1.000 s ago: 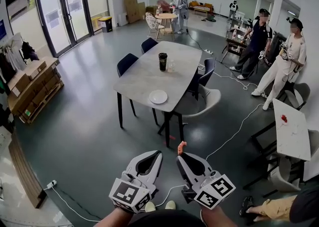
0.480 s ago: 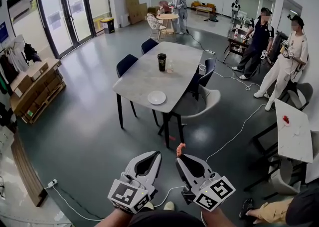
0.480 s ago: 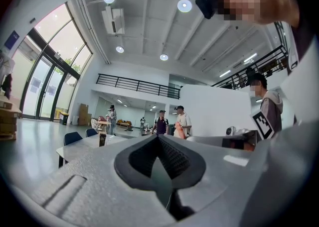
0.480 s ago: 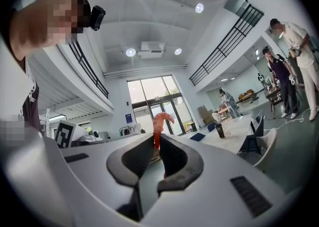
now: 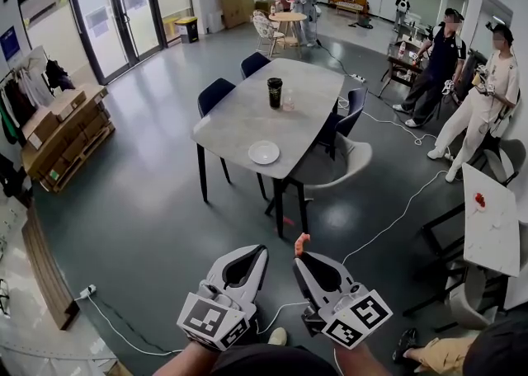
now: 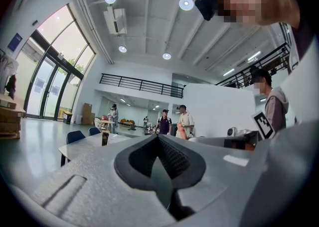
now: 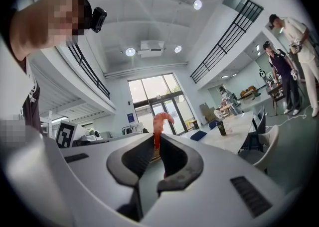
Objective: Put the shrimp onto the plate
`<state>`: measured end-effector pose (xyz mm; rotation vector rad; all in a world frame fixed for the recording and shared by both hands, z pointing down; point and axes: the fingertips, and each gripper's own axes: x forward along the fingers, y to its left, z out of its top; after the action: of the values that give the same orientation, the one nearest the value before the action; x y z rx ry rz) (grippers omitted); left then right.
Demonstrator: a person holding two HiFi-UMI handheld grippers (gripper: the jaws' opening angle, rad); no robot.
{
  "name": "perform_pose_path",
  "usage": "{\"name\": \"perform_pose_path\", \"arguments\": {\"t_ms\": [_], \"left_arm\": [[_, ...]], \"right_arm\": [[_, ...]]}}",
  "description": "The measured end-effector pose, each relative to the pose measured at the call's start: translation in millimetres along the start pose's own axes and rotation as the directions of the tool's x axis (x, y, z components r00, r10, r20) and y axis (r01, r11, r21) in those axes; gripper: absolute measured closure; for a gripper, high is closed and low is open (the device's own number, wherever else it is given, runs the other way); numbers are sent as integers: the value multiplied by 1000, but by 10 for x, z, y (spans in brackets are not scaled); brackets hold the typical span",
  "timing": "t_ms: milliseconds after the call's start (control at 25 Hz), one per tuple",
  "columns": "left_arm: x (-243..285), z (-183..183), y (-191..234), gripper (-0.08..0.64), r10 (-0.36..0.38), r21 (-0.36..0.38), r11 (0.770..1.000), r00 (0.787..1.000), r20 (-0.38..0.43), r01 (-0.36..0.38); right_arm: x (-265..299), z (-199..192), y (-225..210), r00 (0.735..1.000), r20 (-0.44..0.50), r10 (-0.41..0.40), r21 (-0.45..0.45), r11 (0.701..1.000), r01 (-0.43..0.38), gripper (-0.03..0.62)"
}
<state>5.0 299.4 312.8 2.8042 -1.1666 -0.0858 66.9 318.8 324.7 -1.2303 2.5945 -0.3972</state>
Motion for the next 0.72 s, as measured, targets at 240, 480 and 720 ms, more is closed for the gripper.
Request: {"name": "perform_pose_path", "arguments": {"t_ms": [240, 480, 720], "left_arm": [[236, -33, 175, 552, -22, -2, 1000, 1000, 6, 22], [581, 24, 603, 552, -45, 4, 999, 999, 23, 45], [978, 82, 1205, 552, -67, 6, 998, 997, 26, 67]], "right_arm": [[211, -8, -203, 1000, -3, -16, -7, 1000, 16, 555], [680, 49, -467, 999, -11, -42, -25, 999, 41, 555], [1301, 93, -758, 997, -18, -71, -32, 997, 71, 555]]}}
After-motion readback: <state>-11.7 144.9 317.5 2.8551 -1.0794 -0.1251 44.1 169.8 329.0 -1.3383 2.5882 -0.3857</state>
